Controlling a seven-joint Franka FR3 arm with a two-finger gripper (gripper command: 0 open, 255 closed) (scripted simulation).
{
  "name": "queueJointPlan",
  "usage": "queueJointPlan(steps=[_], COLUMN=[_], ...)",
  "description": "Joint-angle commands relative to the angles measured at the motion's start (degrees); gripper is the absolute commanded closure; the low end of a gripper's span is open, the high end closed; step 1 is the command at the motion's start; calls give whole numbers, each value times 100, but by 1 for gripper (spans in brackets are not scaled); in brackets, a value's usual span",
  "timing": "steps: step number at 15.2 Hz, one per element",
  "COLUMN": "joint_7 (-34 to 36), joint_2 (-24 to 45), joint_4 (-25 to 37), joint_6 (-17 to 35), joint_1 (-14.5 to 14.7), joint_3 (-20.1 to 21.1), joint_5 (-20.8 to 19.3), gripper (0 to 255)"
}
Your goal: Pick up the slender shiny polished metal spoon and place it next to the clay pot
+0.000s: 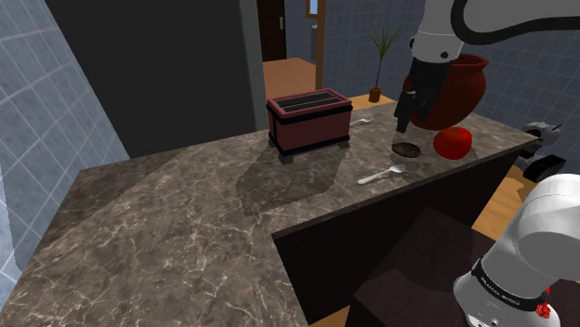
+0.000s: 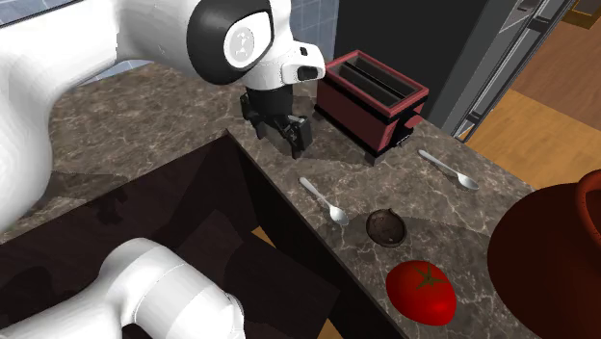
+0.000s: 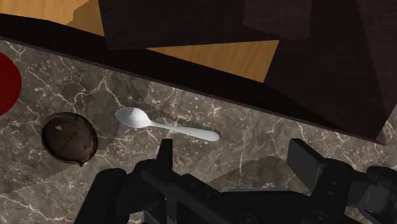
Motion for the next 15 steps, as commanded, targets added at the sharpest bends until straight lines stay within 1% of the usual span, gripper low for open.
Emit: queueJointPlan(steps=[1,8,15], joint_7=[0,-114,-278], joint_2=[0,793,1853], joint_4=[0,-429,-622], joint_6=[0,862,1738], joint_1=[0,-356,-673], joint_3=[0,-561,-1123], joint_5=[0,-137,-177], gripper=[0,0,0])
